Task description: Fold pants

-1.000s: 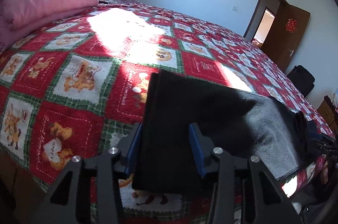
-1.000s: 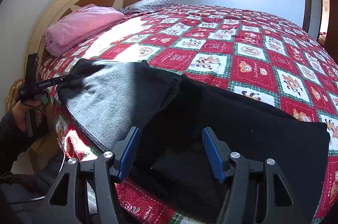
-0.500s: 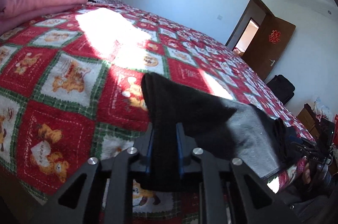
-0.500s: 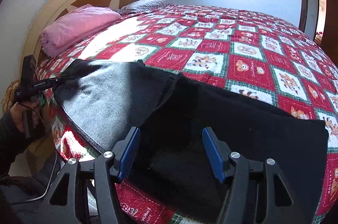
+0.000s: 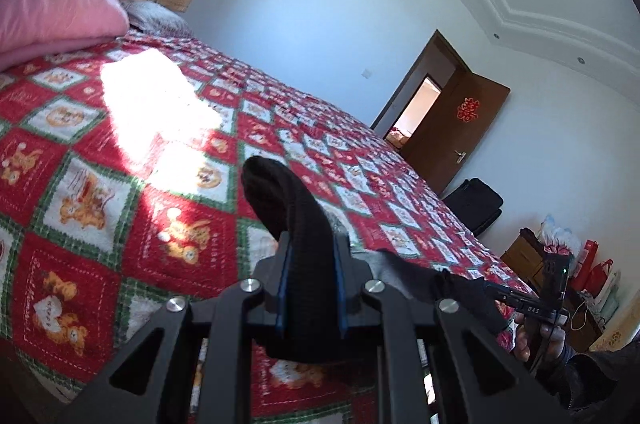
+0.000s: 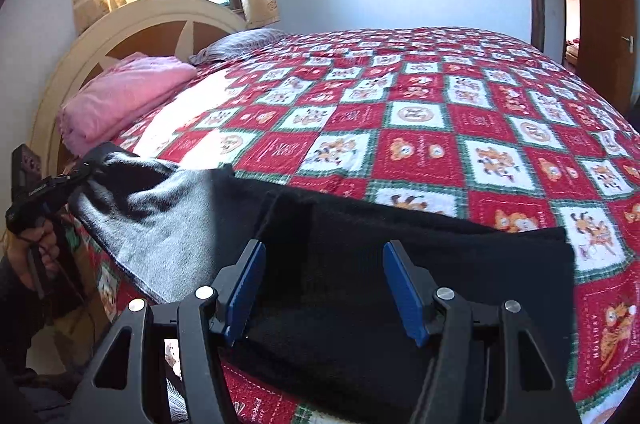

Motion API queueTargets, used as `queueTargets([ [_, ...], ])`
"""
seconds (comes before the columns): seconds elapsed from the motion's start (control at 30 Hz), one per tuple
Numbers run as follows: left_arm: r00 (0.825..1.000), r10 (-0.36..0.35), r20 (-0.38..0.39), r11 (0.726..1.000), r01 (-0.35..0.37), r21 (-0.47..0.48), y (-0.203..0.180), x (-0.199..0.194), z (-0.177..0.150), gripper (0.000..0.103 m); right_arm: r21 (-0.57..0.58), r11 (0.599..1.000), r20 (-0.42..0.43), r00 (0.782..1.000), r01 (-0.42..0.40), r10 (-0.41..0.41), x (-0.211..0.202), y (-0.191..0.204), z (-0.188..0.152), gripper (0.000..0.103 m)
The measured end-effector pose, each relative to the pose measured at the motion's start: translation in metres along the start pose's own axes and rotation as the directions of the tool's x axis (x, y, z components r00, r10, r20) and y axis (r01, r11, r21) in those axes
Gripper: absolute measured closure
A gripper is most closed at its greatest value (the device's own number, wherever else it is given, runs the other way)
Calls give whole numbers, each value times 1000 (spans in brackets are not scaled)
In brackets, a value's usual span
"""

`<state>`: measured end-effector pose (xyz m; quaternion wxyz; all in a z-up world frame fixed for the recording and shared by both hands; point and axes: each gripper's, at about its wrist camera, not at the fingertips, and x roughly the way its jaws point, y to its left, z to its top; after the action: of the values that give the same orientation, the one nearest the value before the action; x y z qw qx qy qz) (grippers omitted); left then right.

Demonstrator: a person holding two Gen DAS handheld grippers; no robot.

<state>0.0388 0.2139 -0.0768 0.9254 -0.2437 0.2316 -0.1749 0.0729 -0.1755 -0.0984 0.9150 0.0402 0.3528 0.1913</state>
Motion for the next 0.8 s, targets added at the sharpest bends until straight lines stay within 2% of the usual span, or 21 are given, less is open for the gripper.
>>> queueTargets([
  [0.2,994,-101,38,991,97,87,-60,3,19,84,56,997,35,998,45,-47,-26,-27,8,40],
  [0.47,974,-227,14,962,222,158,-120,28,30,84,111,988,45,993,107,-113,-47,-68,3,40],
  [0.7,945,-314,-89,921,326,212,-183,69,26,84,183,973,55,987,139,-152,-63,-103,-1,40],
  [0.8,928,-343,-147,897,370,241,-210,86,18,92,207,966,57,984,154,-169,-66,-117,-3,40],
])
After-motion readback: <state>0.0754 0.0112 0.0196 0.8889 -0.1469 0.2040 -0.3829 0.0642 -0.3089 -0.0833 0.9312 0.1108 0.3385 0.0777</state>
